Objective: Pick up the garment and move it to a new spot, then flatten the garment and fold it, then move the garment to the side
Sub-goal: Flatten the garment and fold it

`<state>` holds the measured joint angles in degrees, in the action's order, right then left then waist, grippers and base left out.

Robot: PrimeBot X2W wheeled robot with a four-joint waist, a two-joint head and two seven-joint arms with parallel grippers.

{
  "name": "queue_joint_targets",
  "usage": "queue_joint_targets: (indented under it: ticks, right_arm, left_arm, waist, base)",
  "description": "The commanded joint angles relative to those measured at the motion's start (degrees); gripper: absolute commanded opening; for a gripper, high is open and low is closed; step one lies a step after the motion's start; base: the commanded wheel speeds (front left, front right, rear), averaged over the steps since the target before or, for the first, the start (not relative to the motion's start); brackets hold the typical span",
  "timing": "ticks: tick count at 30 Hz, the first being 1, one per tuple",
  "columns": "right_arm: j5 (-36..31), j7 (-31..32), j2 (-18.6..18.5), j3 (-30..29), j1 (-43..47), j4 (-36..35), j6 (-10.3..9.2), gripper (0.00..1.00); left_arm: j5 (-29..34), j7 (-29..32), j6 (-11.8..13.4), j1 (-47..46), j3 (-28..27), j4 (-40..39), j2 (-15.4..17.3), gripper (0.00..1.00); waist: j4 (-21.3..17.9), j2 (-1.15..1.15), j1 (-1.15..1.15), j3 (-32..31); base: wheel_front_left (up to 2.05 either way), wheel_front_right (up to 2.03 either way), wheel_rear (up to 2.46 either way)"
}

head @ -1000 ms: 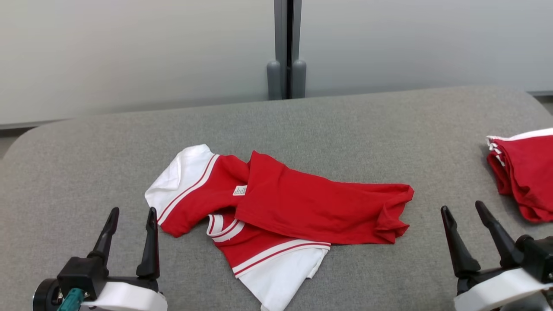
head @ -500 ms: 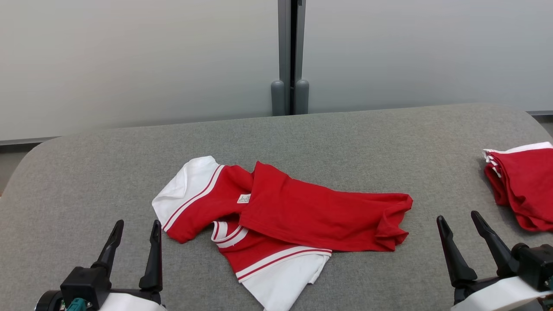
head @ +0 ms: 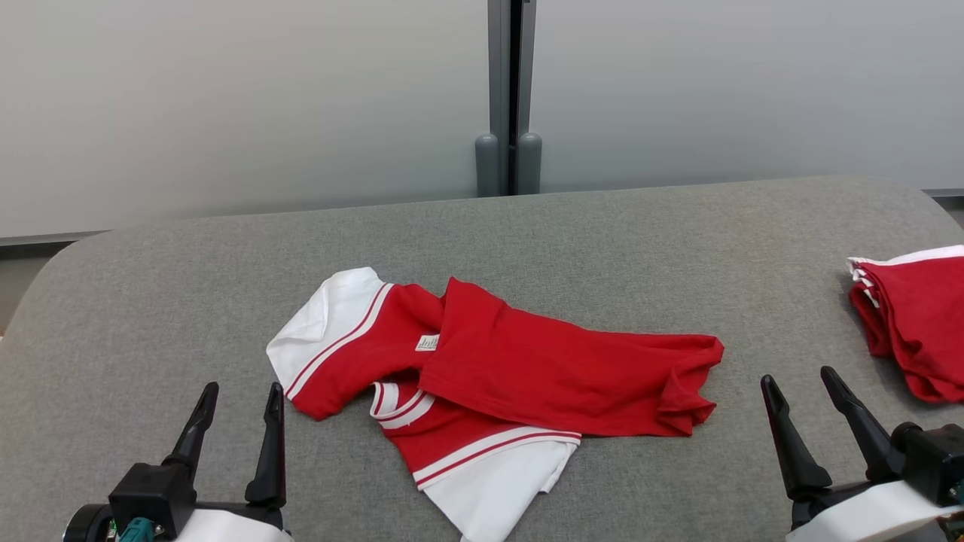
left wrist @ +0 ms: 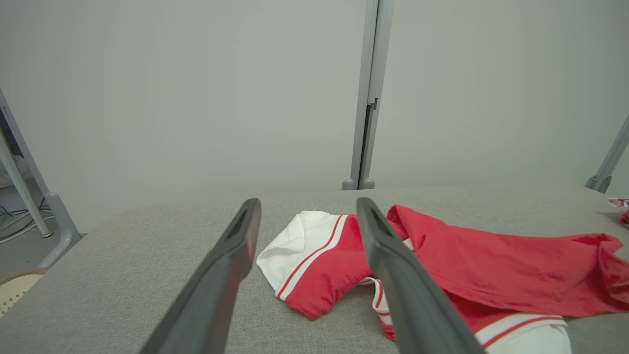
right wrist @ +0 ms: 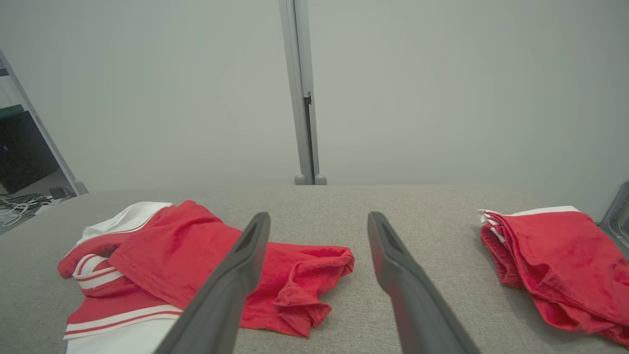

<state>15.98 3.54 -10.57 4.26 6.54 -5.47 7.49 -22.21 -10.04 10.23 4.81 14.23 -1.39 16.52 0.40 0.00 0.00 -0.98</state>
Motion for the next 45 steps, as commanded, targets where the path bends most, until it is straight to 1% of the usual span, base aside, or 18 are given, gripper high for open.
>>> queue_joint_targets:
  ticks: [1,6,9,13,20,24,28,29,30,31,32,38,45]
  right_arm:
    - [-0.1,-0.1,-0.3,-0.2,0.0,-0.2,0.0,1.0]
    - [0.2,0.4,-0.5,0.5,-1.0,0.1,0.0,1.0]
    - [0.1,0.5,-1.1,2.7,-2.7,1.0,0.0,1.0]
    - [-0.3,1.6,-2.9,9.3,-6.8,3.6,0.0,1.0]
    - [0.6,3.5,-7.0,23.0,-16.7,10.4,0.0,1.0]
    - [0.9,4.1,-8.8,27.8,-21.7,15.1,-0.01,1.0]
    - [0.4,5.1,-9.9,30.2,-25.1,19.4,0.0,1.0]
    - [0.5,5.3,-10.1,30.7,-25.7,20.3,-0.01,0.92]
    - [0.9,5.2,-10.2,31.0,-26.1,20.8,-0.01,0.47]
    - [1.1,5.0,-10.3,31.0,-26.6,21.3,-0.01,0.09]
    - [1.3,4.7,-10.5,30.9,-26.9,21.7,-0.01,0.0]
    - [2.8,2.4,-10.5,29.2,-27.8,20.6,-0.01,0.0]
    - [4.9,0.6,-10.0,25.4,-28.1,16.6,-0.01,0.0]
  left_arm:
    - [0.1,0.0,0.5,-0.6,0.0,0.0,0.3,1.0]
    - [0.5,0.0,0.3,-2.4,0.7,0.3,-0.1,1.0]
    - [1.0,-0.1,-0.2,-4.6,1.6,0.1,-0.5,1.0]
    - [1.8,-0.7,-1.1,-8.6,3.2,0.5,-1.7,1.0]
    - [2.9,-3.1,-3.0,-16.7,6.1,3.7,-5.6,1.0]
    - [3.0,-4.3,-3.7,-19.5,6.4,5.8,-7.6,1.0]
    - [3.2,-4.9,-4.3,-21.0,6.4,7.4,-8.9,1.0]
    - [3.3,-5.0,-4.5,-21.2,6.2,7.8,-9.1,1.0]
    - [3.4,-5.1,-4.6,-21.2,6.1,8.0,-9.3,1.0]
    - [3.6,-5.1,-4.7,-21.3,6.0,8.2,-9.4,1.0]
    - [3.7,-5.1,-4.7,-21.4,5.8,8.3,-9.6,1.0]
    - [4.4,-5.2,-5.1,-21.3,4.2,7.5,-10.4,1.0]
    - [6.0,-5.1,-5.7,-20.4,2.4,6.6,-10.8,1.0]
  waist:
    - [0.2,0.0,0.0,0.1]
    - [1.5,0.0,0.0,1.1]
    - [3.2,0.0,0.0,3.3]
    - [6.4,0.0,0.0,7.6]
    - [14.0,0.0,0.0,15.2]
    - [16.8,0.0,0.0,17.3]
    - [18.3,0.0,0.0,18.0]
    - [18.5,0.0,0.0,18.0]
    - [18.6,0.0,0.0,18.0]
    - [18.7,0.0,0.0,18.0]
    - [18.8,0.0,0.0,18.0]
    - [18.4,0.0,0.0,17.9]
    - [15.6,0.0,0.0,18.4]
  base:
    - [0.0,0.0,0.0]
    - [0.0,0.0,0.0]
    - [0.0,0.0,0.0]
    - [0.0,0.0,0.0]
    - [0.0,0.0,0.0]
    - [0.0,0.0,0.0]
    - [0.0,0.0,0.0]
    - [0.0,0.0,0.0]
    - [0.0,0.0,0.0]
    - [0.0,0.0,0.0]
    - [0.0,0.0,0.0]
    - [0.0,0.0,0.0]
    - [0.0,0.0,0.0]
